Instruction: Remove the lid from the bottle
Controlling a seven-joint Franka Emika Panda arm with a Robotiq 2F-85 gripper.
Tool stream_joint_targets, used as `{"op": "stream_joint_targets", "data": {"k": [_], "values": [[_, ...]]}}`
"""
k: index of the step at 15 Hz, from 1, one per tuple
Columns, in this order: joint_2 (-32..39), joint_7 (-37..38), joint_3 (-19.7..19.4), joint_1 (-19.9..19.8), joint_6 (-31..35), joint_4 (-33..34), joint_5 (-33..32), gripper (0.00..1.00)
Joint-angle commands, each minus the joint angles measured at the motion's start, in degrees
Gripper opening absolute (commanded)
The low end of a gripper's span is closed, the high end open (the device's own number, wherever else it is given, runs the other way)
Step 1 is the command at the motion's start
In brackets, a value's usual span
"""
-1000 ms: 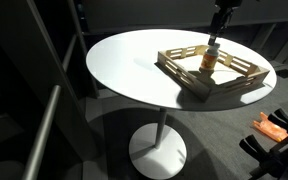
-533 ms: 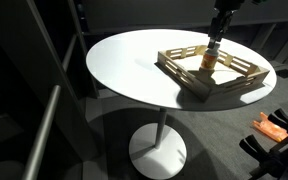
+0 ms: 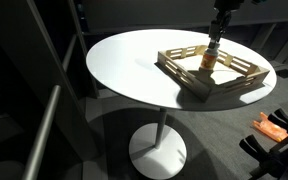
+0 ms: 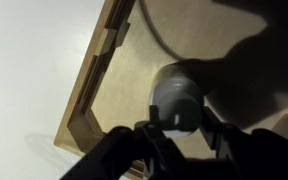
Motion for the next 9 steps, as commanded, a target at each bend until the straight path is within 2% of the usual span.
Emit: {"op": "stream_joint_targets", "data": {"k": [1,9], "values": [[-0.01,-0.14,0.07,-0.21,1.1,0.27,1.19,0.19],[-0.59,-7.0,0.57,-0.44,0.75,0.28,-0.07,0.19]]}}
